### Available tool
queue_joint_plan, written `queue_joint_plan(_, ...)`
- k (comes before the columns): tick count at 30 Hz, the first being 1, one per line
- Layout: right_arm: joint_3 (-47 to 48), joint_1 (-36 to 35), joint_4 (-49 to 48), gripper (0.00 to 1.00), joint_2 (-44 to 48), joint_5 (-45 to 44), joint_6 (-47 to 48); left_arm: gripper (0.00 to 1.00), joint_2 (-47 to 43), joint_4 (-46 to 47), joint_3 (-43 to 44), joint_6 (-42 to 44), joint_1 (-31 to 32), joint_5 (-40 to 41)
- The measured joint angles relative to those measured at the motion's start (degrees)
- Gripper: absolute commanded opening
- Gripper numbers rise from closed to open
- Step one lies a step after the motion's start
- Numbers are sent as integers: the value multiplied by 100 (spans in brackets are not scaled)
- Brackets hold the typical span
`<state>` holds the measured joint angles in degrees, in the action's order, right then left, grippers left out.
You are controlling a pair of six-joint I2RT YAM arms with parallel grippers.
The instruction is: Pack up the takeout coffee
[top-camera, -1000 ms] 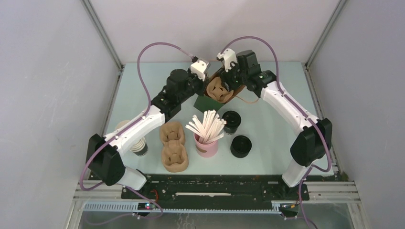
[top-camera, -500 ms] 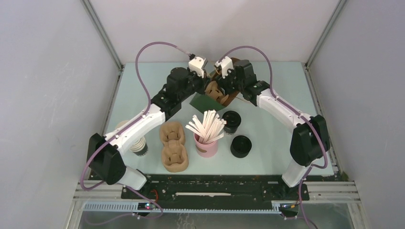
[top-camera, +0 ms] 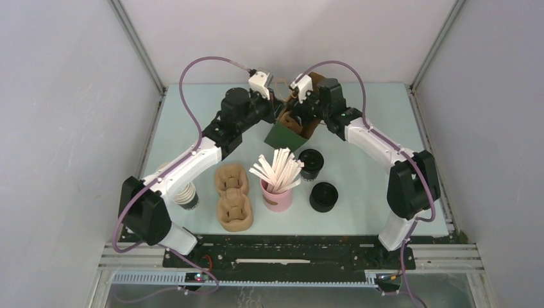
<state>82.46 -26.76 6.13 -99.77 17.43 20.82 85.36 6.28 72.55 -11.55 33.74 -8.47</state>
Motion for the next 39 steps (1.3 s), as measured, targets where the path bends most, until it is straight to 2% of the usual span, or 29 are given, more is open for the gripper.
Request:
queue_joint_plan(5,-2,15,0,59,-162,-63,133,0,4,-2,0,-13,0,-98)
queue_joint_plan(10,42,15,188,73,-162,-111,-214,0,15,-11,0,-7,-2,-92)
queue_joint_plan(12,42,-2,343,84,-109,-208,-496,0,15,-11,0,-7,-2,-72)
queue_joint_plan(15,42,-50,645,89,68,-483,-935,0,17,4,-2,-9,-2,-24)
queue_joint_plan(17,68,-76,901,99,245,-667,-1252,0,20,37,-9,-11,-2,37)
queue_joint_plan(24,855,-116,1696,100,850,-855,-2149,0,168,140,-11,7,2,284)
queue_joint_plan(30,1327,-55,1878,100,1099,-717,-2688,0,181,125,-4,0,24,476)
queue_joint_plan(39,1600,151,1926,100,459,-109,-3418,0,863,-568,861,122,81,1014)
